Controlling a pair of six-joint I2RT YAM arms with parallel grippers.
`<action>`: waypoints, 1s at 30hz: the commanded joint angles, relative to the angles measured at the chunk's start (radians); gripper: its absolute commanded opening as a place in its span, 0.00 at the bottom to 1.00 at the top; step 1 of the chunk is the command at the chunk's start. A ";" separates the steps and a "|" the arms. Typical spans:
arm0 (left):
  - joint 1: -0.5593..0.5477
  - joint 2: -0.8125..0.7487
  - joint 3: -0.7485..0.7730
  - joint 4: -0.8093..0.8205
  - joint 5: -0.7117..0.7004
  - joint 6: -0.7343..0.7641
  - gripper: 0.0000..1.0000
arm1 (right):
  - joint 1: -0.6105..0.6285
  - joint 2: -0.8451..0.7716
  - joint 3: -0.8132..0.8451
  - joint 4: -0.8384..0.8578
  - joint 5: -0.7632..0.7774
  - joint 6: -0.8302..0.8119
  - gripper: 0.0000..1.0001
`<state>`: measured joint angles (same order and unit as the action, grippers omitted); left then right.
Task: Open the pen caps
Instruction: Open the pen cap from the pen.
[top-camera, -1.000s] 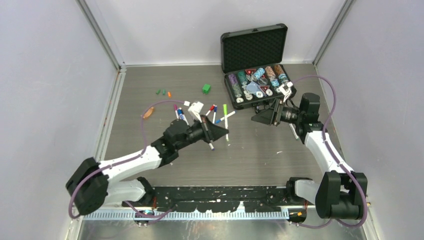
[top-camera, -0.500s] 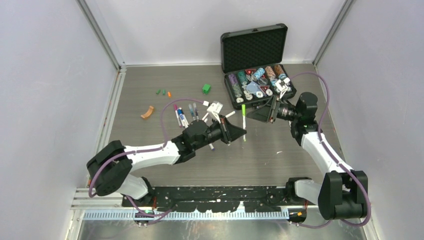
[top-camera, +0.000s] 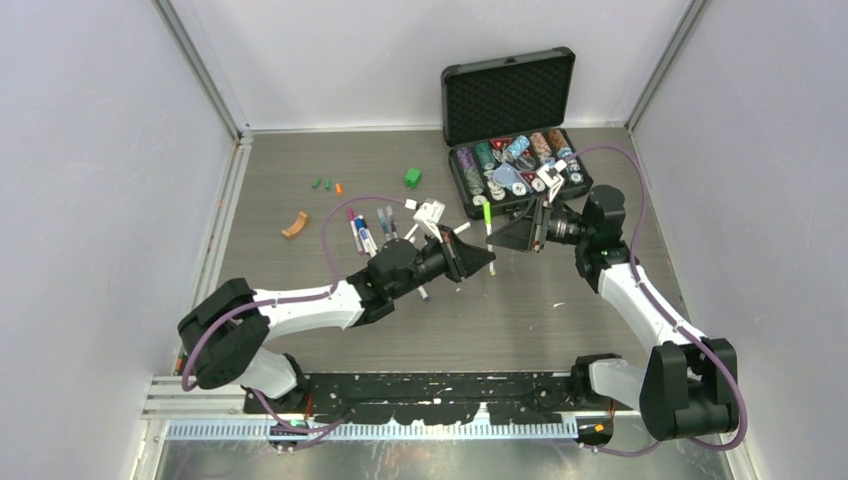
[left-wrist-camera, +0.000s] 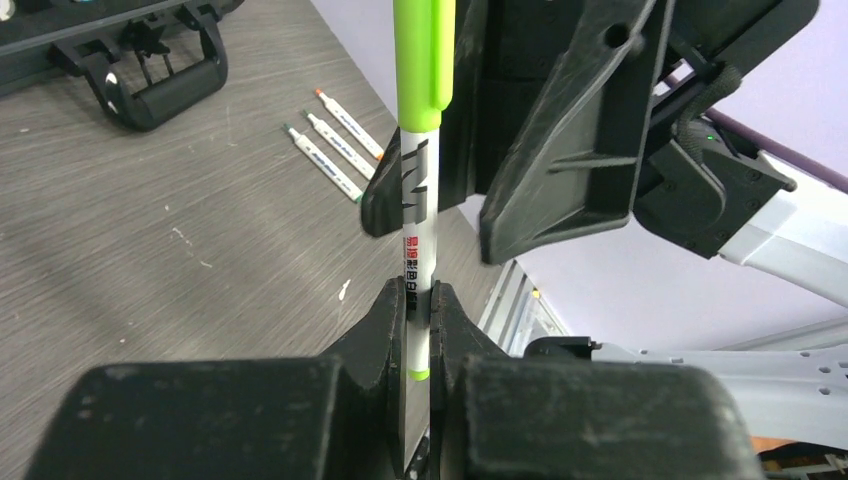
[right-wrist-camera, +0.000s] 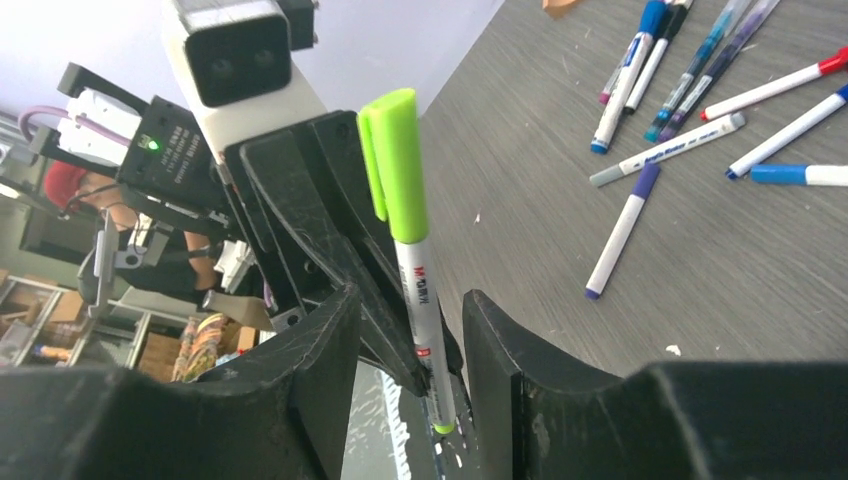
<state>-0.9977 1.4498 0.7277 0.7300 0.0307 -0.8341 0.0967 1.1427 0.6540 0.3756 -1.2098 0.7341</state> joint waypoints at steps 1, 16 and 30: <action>-0.013 0.004 0.052 0.073 -0.017 0.004 0.00 | 0.022 0.013 0.023 -0.018 -0.022 -0.051 0.46; -0.018 0.021 0.054 0.083 -0.019 -0.016 0.16 | 0.034 0.008 0.037 -0.037 -0.036 -0.084 0.00; -0.014 -0.259 -0.088 -0.094 -0.065 0.167 0.97 | 0.034 -0.015 0.207 -0.735 -0.056 -0.698 0.00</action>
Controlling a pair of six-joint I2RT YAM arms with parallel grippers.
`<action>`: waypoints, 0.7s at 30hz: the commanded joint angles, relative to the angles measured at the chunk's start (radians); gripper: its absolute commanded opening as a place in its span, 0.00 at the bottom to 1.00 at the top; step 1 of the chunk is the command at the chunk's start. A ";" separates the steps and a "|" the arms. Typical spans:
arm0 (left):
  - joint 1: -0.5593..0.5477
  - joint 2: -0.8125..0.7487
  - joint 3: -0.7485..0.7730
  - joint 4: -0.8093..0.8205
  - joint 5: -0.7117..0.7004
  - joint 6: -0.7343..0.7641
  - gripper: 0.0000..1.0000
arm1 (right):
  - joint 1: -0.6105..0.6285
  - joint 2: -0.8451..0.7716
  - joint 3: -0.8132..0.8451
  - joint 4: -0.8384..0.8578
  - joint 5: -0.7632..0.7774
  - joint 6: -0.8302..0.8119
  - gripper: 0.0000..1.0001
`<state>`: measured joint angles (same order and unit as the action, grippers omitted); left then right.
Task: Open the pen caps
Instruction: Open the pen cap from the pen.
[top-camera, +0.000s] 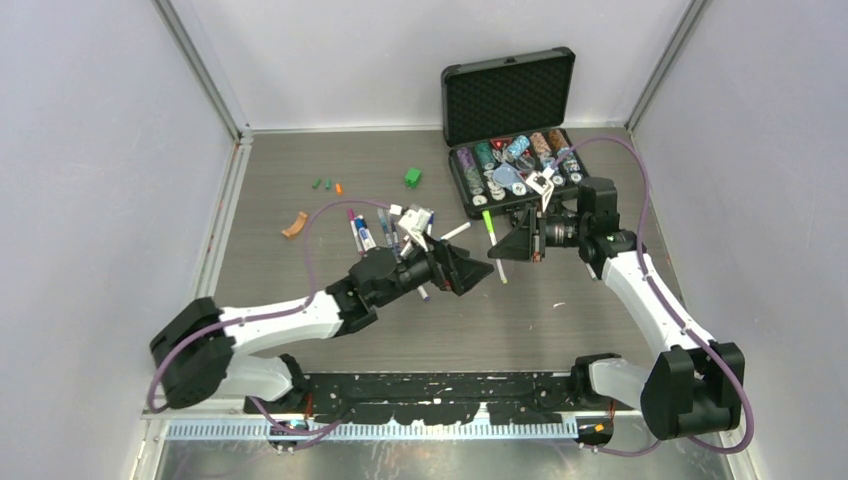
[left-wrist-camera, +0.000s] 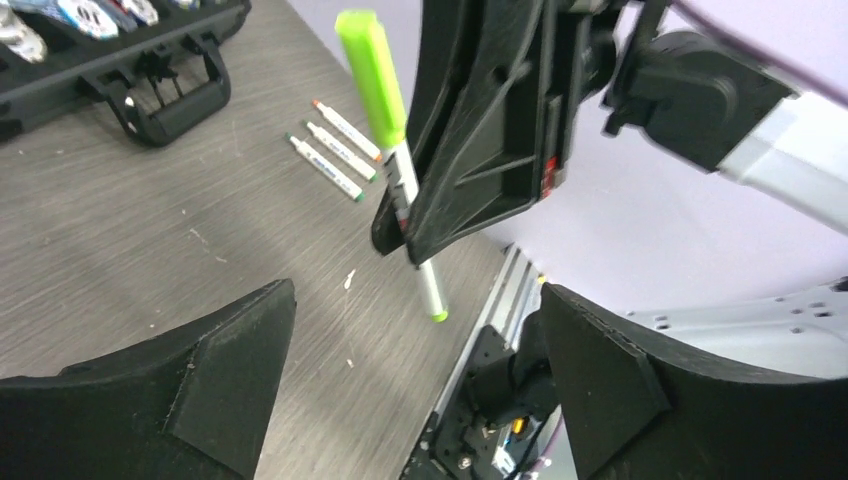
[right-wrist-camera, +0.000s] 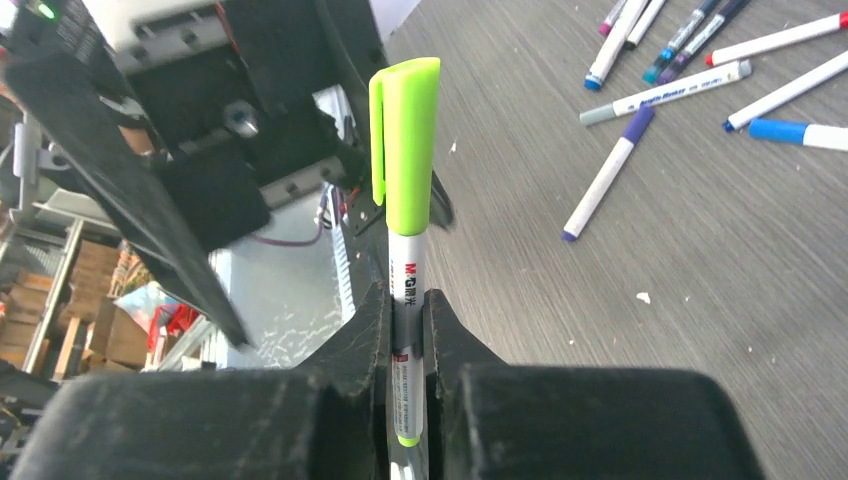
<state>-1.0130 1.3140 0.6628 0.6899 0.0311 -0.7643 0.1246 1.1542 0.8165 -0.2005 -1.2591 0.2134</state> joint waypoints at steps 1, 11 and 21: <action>0.004 -0.152 -0.030 -0.080 -0.087 0.101 0.99 | 0.005 -0.025 0.052 -0.193 0.003 -0.203 0.00; 0.024 -0.266 0.027 -0.263 -0.178 -0.020 1.00 | 0.006 -0.018 0.084 -0.339 0.048 -0.356 0.00; 0.024 -0.180 0.137 -0.392 -0.218 -0.167 1.00 | 0.006 -0.016 0.104 -0.409 0.064 -0.428 0.00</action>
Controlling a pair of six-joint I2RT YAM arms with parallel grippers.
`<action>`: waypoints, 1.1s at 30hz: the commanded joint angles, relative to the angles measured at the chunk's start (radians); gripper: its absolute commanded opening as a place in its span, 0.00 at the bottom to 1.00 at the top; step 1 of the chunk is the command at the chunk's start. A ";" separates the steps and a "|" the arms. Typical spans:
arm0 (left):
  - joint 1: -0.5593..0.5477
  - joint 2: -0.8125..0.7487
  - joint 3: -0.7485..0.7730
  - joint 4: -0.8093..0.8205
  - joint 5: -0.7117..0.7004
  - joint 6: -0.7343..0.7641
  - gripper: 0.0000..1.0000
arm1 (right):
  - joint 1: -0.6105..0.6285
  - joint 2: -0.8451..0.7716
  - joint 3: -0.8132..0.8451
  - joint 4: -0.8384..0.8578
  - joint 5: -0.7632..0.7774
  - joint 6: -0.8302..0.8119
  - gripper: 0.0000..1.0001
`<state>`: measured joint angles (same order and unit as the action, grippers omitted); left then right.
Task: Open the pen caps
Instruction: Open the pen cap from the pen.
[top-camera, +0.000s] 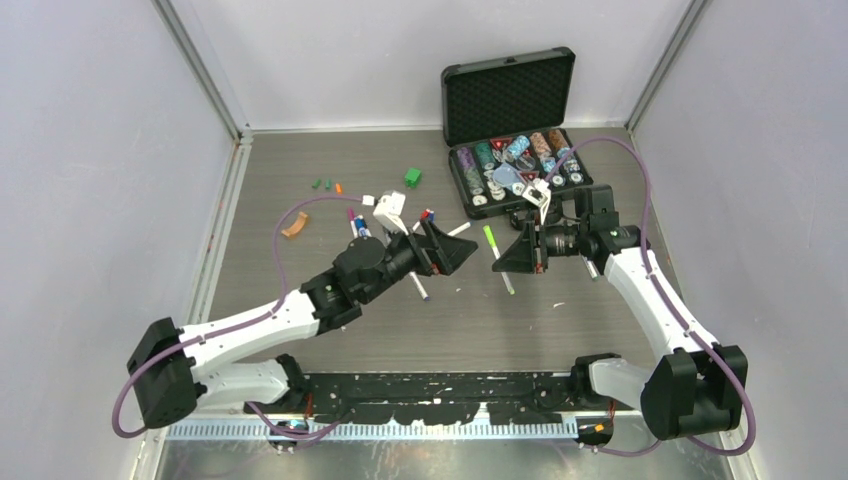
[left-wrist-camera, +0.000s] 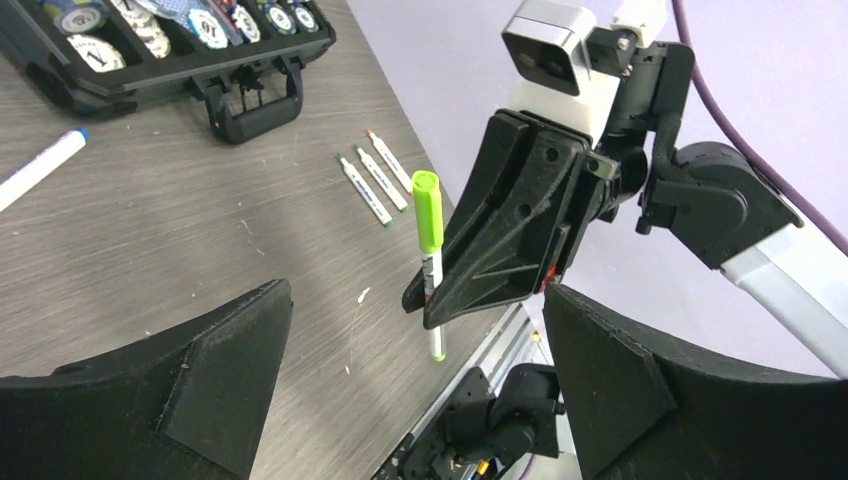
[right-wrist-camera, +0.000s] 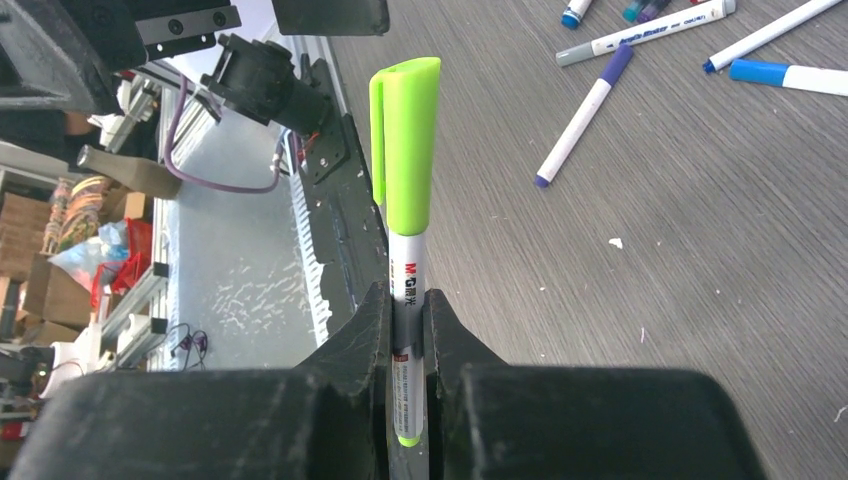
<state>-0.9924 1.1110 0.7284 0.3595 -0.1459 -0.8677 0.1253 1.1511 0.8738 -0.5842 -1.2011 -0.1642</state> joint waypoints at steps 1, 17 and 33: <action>0.003 0.033 0.087 -0.080 -0.048 -0.079 1.00 | 0.004 -0.013 0.047 -0.027 0.007 -0.054 0.00; 0.002 0.115 0.227 -0.340 -0.147 -0.193 1.00 | 0.005 -0.007 0.053 -0.047 0.015 -0.070 0.00; 0.002 0.214 0.294 -0.273 -0.130 -0.179 0.91 | 0.005 0.001 0.054 -0.057 0.009 -0.076 0.00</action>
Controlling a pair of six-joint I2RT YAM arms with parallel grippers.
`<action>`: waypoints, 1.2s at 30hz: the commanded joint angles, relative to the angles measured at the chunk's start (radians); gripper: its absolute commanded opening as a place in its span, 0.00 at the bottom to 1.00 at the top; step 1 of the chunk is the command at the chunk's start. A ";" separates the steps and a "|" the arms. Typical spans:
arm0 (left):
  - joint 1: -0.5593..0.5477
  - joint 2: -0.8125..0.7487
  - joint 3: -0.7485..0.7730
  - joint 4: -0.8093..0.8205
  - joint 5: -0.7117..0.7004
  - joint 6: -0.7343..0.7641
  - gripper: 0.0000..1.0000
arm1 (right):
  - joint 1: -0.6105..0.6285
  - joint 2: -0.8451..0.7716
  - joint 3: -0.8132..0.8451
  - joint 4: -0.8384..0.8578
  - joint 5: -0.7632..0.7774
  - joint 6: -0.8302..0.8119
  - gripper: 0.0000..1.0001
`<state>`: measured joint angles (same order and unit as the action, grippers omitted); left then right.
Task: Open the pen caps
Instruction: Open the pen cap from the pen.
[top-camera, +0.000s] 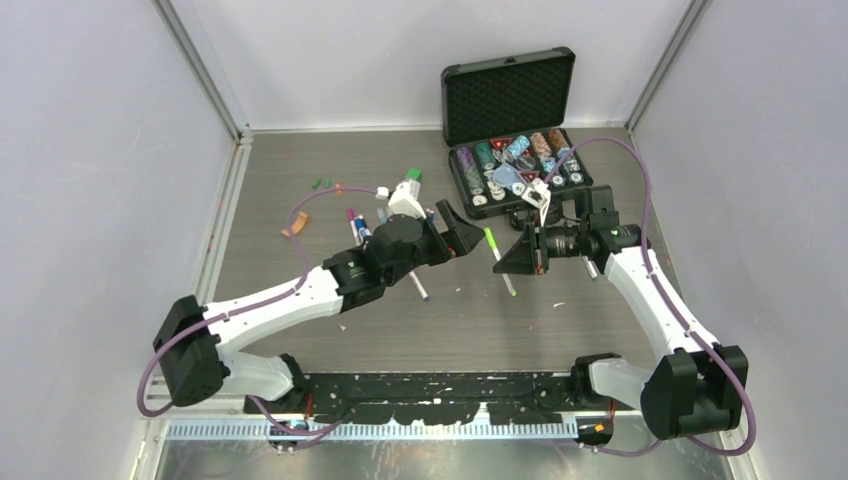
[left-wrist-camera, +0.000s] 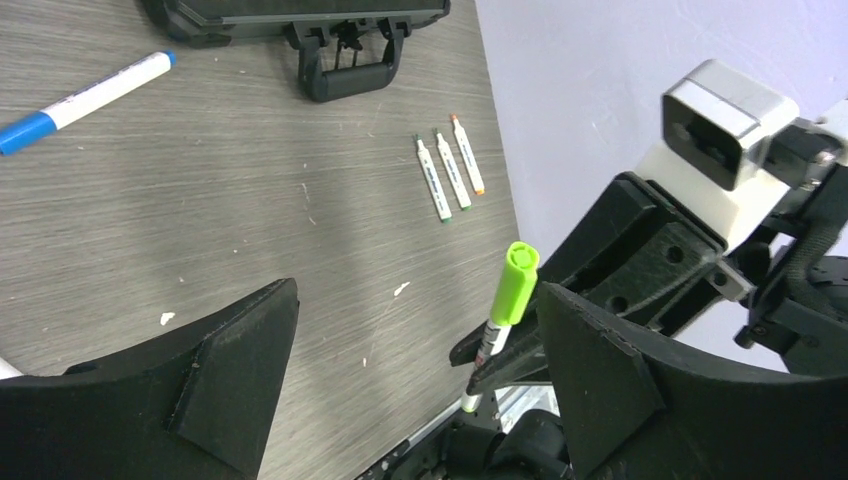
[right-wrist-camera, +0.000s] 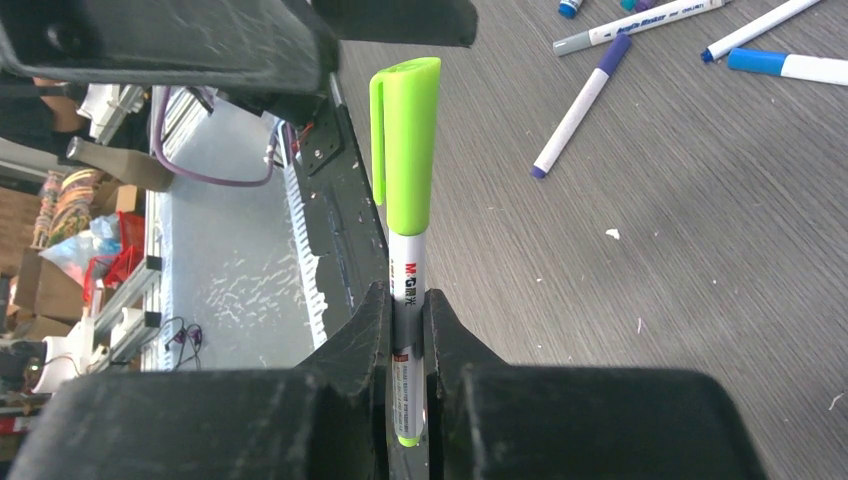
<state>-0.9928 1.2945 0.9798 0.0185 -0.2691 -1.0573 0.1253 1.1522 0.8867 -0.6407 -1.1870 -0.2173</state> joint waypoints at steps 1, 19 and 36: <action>0.002 0.043 0.051 0.070 -0.002 0.013 0.90 | 0.004 0.001 0.041 0.000 -0.005 -0.023 0.00; -0.005 0.141 0.108 0.135 0.091 -0.037 0.57 | 0.004 0.010 0.044 -0.004 -0.002 -0.025 0.00; -0.024 0.177 0.124 0.132 0.070 -0.055 0.39 | 0.006 0.022 0.046 -0.003 0.005 -0.024 0.00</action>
<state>-1.0080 1.4574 1.0641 0.1154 -0.1875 -1.1007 0.1253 1.1744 0.8925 -0.6544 -1.1713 -0.2268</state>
